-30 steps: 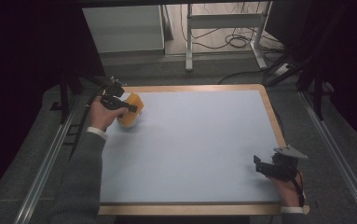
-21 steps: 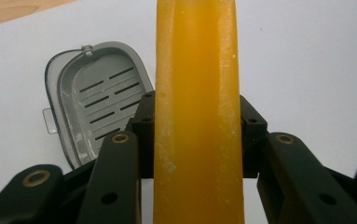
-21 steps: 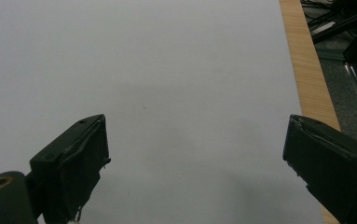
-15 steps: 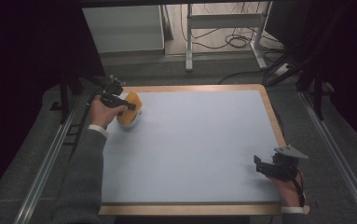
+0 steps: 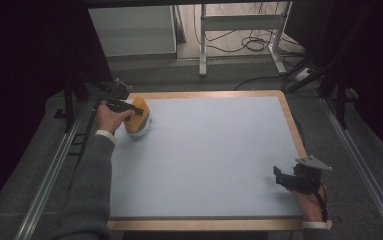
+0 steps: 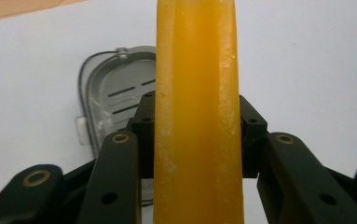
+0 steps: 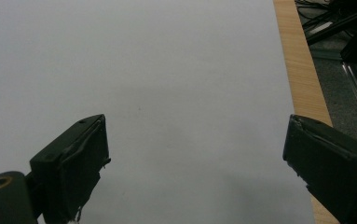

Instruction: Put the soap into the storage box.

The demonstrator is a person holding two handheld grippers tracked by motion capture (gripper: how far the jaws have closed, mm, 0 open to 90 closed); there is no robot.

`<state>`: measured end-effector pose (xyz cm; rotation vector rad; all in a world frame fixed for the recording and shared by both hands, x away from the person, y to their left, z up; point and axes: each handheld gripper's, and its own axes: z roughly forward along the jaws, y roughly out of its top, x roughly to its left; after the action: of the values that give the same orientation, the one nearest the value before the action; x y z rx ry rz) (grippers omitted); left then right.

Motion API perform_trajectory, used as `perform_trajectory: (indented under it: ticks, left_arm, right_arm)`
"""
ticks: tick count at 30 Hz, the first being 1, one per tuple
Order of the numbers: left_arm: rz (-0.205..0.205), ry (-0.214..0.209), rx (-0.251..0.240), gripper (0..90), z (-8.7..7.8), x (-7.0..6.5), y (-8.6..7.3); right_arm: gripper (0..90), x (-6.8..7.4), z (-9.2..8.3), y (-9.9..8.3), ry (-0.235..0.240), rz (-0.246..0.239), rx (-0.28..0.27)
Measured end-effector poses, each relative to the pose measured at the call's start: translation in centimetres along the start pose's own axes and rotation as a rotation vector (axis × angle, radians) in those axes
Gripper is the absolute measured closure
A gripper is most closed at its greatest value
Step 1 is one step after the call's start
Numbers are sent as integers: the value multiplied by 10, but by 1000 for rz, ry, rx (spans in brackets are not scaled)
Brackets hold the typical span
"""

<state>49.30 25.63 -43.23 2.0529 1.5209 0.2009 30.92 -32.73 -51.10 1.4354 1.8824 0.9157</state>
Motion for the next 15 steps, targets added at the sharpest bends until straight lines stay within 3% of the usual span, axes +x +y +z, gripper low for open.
perform_trajectory:
  ticks: [2,6,15]
  left_arm:
    - [0,26,12,606,2,4,3]
    - [-27,8,4,606,9,10,7]
    - [-74,43,-6,606,20,17,7]
  right_arm:
    - [67,0,0,0,1,2,1]
    - [67,0,1,0,0,0,0]
    - [67,-3,1,-1,-2,5,5]
